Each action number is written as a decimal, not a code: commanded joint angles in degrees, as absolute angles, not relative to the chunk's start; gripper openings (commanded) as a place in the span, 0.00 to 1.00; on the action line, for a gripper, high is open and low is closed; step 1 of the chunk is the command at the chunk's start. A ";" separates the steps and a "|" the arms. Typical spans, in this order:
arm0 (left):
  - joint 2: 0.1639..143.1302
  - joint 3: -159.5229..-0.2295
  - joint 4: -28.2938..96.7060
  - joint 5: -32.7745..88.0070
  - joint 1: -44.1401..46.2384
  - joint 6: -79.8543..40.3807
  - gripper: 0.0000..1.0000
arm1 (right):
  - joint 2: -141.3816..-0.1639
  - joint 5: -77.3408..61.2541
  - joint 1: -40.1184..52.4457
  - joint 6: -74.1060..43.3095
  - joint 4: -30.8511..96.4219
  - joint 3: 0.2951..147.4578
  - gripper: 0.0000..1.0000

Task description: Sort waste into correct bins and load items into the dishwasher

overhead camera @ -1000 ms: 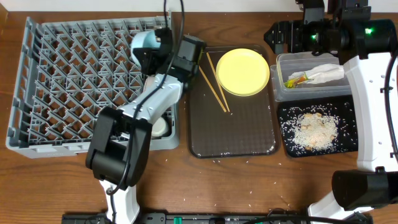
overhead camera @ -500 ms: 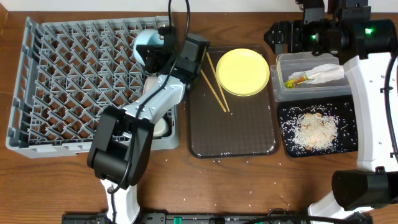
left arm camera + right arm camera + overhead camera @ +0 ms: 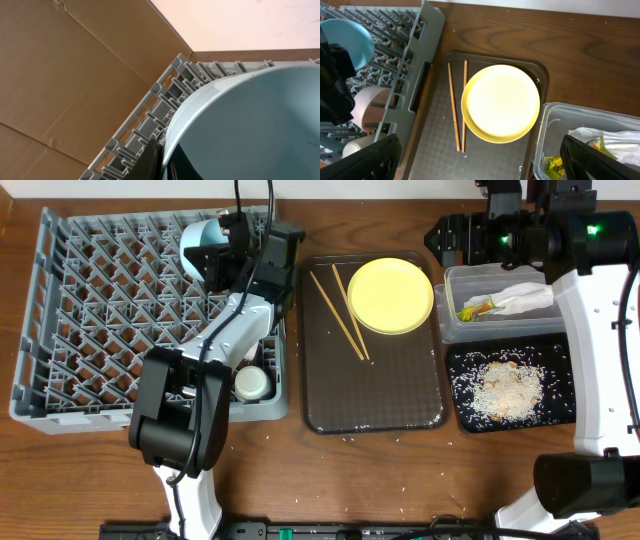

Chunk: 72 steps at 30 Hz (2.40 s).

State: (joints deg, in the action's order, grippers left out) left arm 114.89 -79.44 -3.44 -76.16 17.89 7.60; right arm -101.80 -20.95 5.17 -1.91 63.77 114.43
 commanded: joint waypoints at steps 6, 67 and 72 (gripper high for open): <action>115.85 -78.96 -3.49 -75.00 18.06 7.92 0.07 | -101.69 -20.80 5.65 -2.09 63.90 115.04 0.99; 116.84 -77.25 5.56 -63.88 28.75 9.61 0.62 | -101.69 -20.80 5.65 -2.09 63.90 115.04 0.99; 113.67 -78.72 5.54 -57.78 28.69 9.58 0.67 | -101.69 -20.80 5.65 -2.07 63.90 115.04 0.99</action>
State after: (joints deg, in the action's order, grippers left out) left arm 116.57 -77.56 5.54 -63.16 28.93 9.72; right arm -101.80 -20.95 5.17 -1.91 63.81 114.43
